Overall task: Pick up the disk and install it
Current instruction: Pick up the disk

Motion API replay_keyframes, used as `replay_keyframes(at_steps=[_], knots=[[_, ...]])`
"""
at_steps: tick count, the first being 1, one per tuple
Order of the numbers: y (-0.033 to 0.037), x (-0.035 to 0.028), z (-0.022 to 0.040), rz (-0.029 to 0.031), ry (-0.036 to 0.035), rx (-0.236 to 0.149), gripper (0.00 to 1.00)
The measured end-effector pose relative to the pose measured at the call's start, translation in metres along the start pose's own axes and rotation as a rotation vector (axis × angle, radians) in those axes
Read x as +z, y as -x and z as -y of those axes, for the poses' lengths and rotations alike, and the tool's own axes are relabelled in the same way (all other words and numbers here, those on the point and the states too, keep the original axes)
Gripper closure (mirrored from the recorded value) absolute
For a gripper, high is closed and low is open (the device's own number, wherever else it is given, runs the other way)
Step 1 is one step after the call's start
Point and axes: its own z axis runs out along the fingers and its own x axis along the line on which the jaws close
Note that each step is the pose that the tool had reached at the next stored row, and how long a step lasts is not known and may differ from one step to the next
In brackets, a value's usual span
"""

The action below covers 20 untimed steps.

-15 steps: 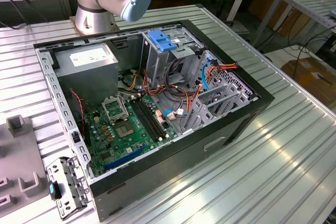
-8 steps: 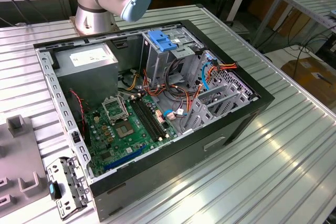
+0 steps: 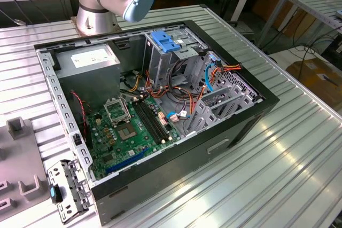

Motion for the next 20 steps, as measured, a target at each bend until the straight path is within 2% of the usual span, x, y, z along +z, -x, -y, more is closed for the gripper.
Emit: replay_keyframes(at_steps=[2,20], knots=[[0.0000,-0.0020,0.0000,0.0000,0.0000,0.000,0.63],[0.0001,-0.0019,0.0035,0.0000,-0.0002,0.000,0.63]])
